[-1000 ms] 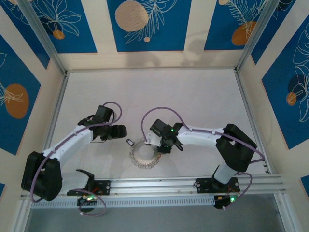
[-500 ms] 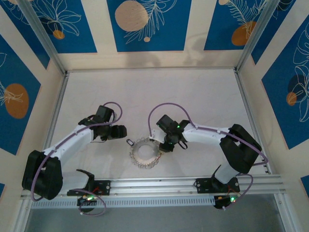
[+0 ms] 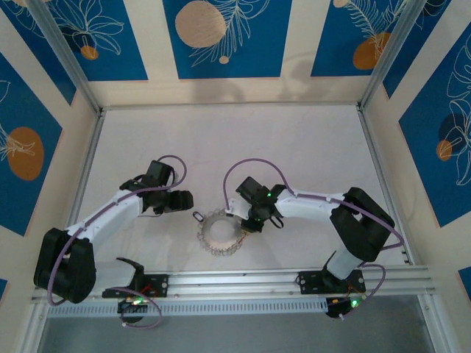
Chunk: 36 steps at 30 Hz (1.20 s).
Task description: Put the keys on the keyring
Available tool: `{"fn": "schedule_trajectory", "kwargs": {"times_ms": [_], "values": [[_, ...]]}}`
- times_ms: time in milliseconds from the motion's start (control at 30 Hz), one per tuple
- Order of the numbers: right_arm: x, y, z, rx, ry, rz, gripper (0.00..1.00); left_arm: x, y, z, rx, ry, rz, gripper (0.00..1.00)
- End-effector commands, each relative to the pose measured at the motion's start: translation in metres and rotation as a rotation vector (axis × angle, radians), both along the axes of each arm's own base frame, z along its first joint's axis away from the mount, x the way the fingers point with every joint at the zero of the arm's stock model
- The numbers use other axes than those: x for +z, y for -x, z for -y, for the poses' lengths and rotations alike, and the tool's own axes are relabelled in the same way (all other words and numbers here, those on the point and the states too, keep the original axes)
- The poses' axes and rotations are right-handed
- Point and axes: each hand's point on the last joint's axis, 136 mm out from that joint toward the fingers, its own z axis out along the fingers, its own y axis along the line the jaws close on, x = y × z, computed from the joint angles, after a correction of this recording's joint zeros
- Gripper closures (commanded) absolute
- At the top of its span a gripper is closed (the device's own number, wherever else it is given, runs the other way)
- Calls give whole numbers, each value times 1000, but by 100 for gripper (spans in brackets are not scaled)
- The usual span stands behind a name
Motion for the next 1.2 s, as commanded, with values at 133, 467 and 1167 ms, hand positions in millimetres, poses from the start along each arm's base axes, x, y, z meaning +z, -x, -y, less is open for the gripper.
{"fn": "schedule_trajectory", "kwargs": {"times_ms": [133,467,1167], "values": [[-7,-3,2,40,18,96,71,-4,3,-2,-7,1,-21,27],[-10,-5,0,35,19,156,72,-5,2,-1,-8,5,-24,27],[29,4,-8,41,-187,89,100,1,0,0,-18,6,-14,27]]}}
